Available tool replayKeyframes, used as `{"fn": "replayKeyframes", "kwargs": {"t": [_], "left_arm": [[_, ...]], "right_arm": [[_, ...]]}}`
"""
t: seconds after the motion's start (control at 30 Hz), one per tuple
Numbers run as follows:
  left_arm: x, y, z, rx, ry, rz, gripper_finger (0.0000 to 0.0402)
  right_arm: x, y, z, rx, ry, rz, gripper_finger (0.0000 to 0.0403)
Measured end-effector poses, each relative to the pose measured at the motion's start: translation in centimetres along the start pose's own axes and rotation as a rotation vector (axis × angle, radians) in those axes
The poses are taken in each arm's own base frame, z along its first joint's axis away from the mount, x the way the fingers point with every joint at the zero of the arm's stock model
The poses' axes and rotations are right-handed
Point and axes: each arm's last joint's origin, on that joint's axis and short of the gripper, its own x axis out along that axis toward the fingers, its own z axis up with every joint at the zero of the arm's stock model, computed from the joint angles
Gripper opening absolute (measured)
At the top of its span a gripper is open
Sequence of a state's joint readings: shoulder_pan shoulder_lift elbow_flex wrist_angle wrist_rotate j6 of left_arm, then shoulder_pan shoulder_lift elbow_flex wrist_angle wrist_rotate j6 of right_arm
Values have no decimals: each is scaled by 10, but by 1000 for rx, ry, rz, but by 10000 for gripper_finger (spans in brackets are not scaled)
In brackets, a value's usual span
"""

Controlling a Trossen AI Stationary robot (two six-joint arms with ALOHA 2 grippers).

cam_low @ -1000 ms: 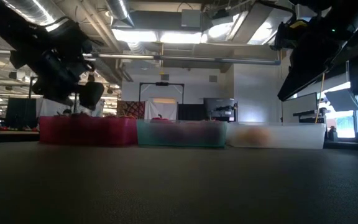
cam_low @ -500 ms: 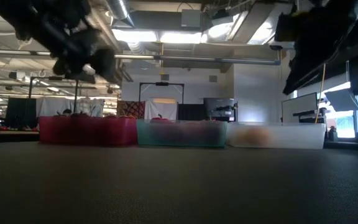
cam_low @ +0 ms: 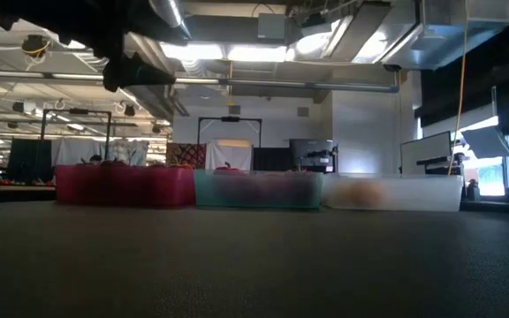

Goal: Sort produce into baskets
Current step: Put the lemon into the white bin

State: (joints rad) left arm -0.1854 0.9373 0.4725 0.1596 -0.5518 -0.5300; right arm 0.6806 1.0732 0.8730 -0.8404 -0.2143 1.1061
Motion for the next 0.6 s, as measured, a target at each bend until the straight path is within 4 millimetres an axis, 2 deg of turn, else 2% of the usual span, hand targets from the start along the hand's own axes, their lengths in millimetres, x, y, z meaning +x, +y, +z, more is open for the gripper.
{"fn": "replayKeyframes", "kwargs": {"t": [0.17, 0.27, 0.43, 0.6], "left_arm": [[6, -26, -15, -25, -4, -119, 359], [11, -37, -23, -26, -22, -166, 359], [21, -45, -32, -64, -40, -191, 359], [28, -44, -42, -81, -14, -171, 359]], "right_arm": [[22, 25, -30, -17, 33, 21, 298], [40, 31, -44, -71, 81, -18, 298], [59, 33, -52, -89, 171, -71, 298], [73, 44, -67, -119, 263, -12, 298]]}}
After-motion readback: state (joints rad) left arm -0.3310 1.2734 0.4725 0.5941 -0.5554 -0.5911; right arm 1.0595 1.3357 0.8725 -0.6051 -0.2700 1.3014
